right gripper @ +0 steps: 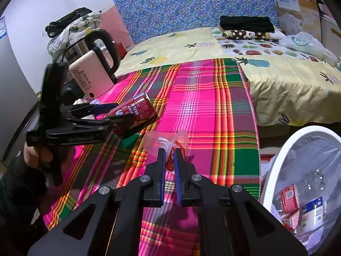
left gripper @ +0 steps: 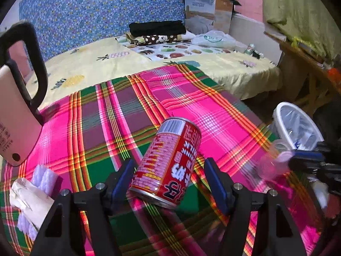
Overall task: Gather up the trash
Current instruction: 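Grasp the red milk drink can with left tool while right grasps the clear plastic cup, then carry the red can and clear cup over the bin and open both tools, then withdraw both tools from the bin back toward the tissue on the table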
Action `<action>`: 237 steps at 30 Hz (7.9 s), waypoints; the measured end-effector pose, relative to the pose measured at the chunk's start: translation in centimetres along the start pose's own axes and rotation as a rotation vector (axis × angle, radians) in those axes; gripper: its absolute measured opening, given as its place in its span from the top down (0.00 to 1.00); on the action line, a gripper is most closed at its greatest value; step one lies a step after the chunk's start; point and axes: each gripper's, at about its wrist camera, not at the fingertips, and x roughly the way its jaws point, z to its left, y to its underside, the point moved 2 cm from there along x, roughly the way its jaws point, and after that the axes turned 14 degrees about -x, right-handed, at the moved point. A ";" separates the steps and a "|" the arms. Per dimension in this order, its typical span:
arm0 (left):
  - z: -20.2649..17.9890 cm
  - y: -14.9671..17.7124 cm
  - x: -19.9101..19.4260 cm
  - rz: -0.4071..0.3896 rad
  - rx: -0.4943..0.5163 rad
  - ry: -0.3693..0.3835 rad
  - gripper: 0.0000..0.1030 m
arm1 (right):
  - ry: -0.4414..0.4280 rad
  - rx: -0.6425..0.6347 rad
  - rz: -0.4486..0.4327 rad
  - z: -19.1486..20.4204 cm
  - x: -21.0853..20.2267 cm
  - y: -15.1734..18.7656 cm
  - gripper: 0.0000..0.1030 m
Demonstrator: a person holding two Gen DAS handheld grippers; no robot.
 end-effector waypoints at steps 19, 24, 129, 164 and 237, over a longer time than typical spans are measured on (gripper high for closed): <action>-1.0 5.0 -4.5 -0.050 -0.173 -0.051 0.46 | -0.018 0.009 -0.009 0.0 -1.9 1.9 0.84; -1.2 6.8 -5.8 -0.049 -0.207 -0.026 0.46 | -0.040 0.012 0.032 0.4 -1.6 3.3 0.56; -24.6 7.0 -1.6 0.019 0.116 0.206 0.46 | 0.260 0.247 0.075 -8.8 -10.4 11.9 0.92; -22.1 7.2 -4.5 -0.028 0.023 0.205 0.34 | 0.305 0.201 0.010 -6.7 -12.6 10.9 0.52; 9.0 11.1 -13.8 -0.174 -0.425 -0.218 0.34 | -0.114 -0.201 0.034 12.0 0.6 -1.4 0.52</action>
